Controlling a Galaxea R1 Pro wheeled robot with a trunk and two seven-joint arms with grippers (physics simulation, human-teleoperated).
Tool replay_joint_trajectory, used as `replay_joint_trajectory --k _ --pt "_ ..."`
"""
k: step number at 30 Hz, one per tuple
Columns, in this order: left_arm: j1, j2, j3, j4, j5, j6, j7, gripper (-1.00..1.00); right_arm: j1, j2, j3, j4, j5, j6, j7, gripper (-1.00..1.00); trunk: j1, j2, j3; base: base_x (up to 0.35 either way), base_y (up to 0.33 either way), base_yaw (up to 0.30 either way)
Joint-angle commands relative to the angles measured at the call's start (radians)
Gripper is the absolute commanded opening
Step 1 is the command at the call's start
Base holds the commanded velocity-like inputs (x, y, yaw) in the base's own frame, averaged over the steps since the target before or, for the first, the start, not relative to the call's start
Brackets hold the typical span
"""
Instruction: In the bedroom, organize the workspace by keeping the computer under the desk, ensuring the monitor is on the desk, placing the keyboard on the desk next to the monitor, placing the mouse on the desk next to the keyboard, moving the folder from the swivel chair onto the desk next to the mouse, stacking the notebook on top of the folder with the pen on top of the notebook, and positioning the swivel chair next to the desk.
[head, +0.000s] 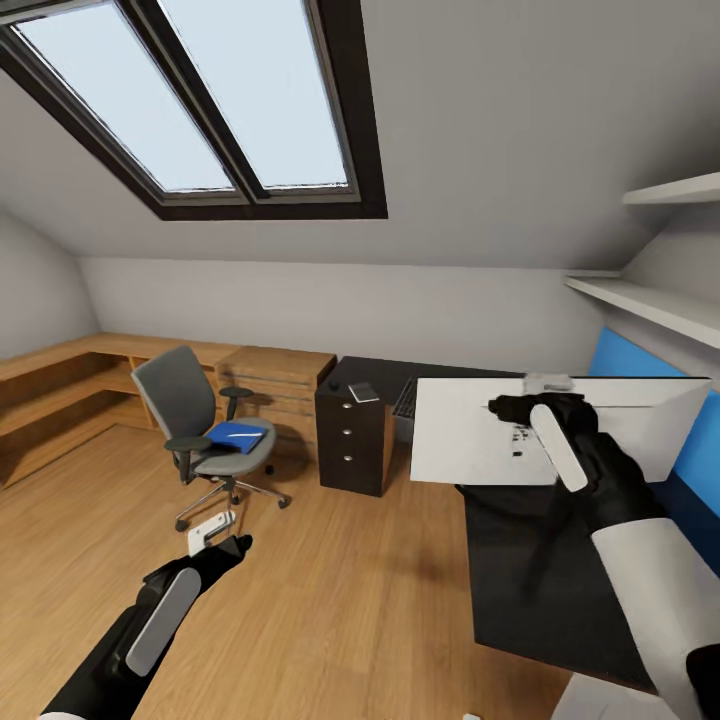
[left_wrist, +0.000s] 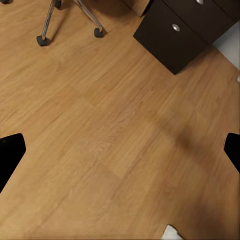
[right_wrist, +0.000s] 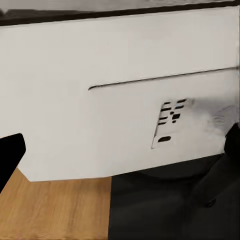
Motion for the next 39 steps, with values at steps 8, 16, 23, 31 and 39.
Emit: replay_joint_trajectory --k 8,16,23,31,39 --pt "0.000 -0.018 -0.004 -0.001 -0.027 0.001 0.008 1.00 -0.605 -0.075 0.166 0.516 -0.012 0.169 0.072 1.00 0.000 -0.001 -0.001 0.000 0.000 0.000" --pt "-0.001 -0.018 -0.002 -0.005 -0.030 0.001 0.004 1.00 -0.820 -0.055 0.363 0.759 -0.010 0.173 0.210 1.00 0.000 -0.001 -0.001 0.084 0.016 0.000" --pt "-0.001 -0.018 -0.002 -0.005 -0.032 0.001 0.004 1.00 -0.829 -0.056 0.388 0.788 -0.011 0.172 0.227 1.00 0.000 -0.001 -0.001 0.281 0.078 0.000" --pt "-0.001 -0.019 -0.006 -0.011 -0.031 0.001 0.003 1.00 -0.830 -0.058 0.391 0.826 -0.012 0.175 0.228 1.00 0.000 -0.001 -0.001 0.313 0.129 0.000" --pt "0.000 -0.019 -0.007 -0.012 -0.032 0.001 0.002 1.00 -0.829 -0.057 0.392 0.885 -0.019 0.170 0.231 1.00 0.000 -0.001 -0.001 0.208 0.105 0.000"
